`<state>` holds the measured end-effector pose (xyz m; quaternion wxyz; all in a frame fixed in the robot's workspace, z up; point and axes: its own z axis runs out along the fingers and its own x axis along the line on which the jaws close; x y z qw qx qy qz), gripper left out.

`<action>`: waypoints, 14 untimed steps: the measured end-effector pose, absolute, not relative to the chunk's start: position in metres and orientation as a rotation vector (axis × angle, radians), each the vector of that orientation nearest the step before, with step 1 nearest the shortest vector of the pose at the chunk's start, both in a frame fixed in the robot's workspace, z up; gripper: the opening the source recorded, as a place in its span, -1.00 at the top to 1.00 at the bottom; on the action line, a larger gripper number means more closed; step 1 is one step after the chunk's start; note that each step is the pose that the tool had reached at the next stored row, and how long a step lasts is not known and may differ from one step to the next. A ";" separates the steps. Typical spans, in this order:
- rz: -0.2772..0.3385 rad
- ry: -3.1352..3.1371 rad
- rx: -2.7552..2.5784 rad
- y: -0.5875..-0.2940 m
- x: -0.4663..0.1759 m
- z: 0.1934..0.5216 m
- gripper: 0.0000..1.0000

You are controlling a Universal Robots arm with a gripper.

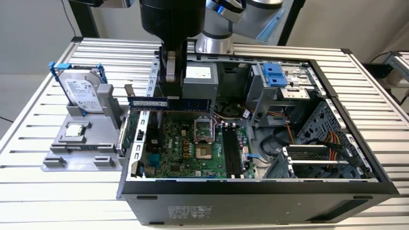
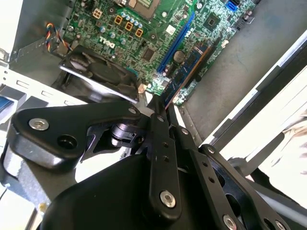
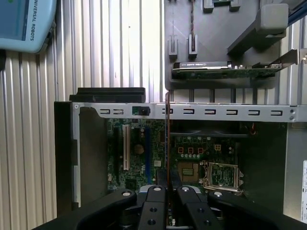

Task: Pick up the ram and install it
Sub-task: 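Pick up the ram and move it above insertion slot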

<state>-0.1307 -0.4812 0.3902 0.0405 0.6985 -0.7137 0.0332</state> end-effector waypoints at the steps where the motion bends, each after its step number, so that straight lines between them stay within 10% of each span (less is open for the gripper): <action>1: 0.102 -2.186 2.140 -0.481 -0.131 0.390 1.00; 14: 0.102 -2.186 2.140 -0.481 -0.131 0.390 1.00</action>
